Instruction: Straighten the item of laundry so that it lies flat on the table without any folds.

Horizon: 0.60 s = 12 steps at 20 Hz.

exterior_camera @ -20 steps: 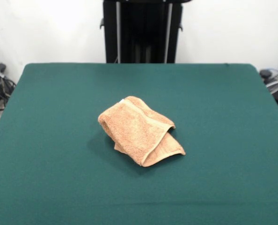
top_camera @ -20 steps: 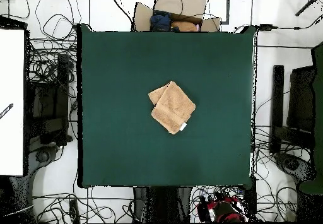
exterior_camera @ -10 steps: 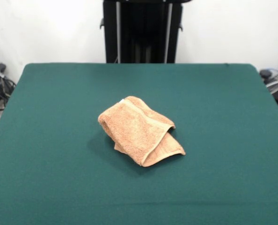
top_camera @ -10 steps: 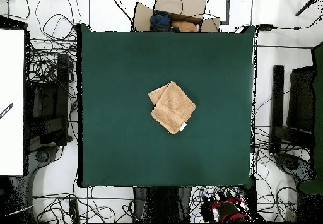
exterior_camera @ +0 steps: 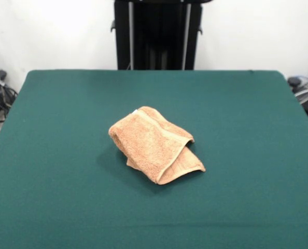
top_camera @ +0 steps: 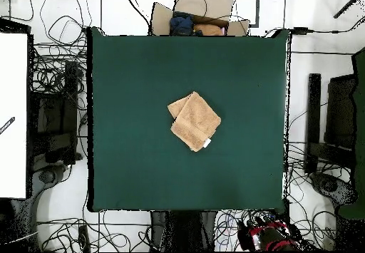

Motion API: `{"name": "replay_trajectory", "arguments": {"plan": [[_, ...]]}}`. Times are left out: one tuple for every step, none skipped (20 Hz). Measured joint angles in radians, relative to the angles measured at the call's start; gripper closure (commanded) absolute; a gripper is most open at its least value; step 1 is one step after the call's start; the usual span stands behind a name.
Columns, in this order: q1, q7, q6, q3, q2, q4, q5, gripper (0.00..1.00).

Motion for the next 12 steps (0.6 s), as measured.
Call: {"name": "replay_trajectory", "arguments": {"plan": [[-0.005, 0.0, 0.0, 0.0, 0.002, -0.007, 0.0, 0.0], [-0.008, 0.0, 0.0, 0.0, 0.003, -0.012, 0.0, 0.0], [-0.01, 0.0, 0.0, 0.0, 0.004, -0.017, 0.0, 0.0], [-0.014, 0.0, 0.0, 0.0, 0.004, -0.027, 0.0, 0.0], [-0.016, 0.0, 0.0, 0.0, 0.004, -0.031, 0.0, 0.0], [-0.017, 0.0, 0.0, 0.0, 0.004, -0.035, 0.0, 0.0], [-0.022, 0.0, 0.001, 0.0, 0.004, -0.042, 0.0, 0.0], [-0.026, 0.0, 0.002, 0.0, 0.004, -0.05, 0.0, 0.0], [-0.03, 0.0, 0.002, 0.0, 0.004, -0.057, 0.0, 0.0], [-0.033, 0.0, 0.004, 0.0, 0.004, -0.061, -0.001, 0.0], [-0.037, 0.0, 0.006, 0.0, 0.004, -0.065, -0.001, 0.0], [-0.05, 0.0, 0.014, -0.001, 0.005, -0.078, -0.001, 0.0]]}}
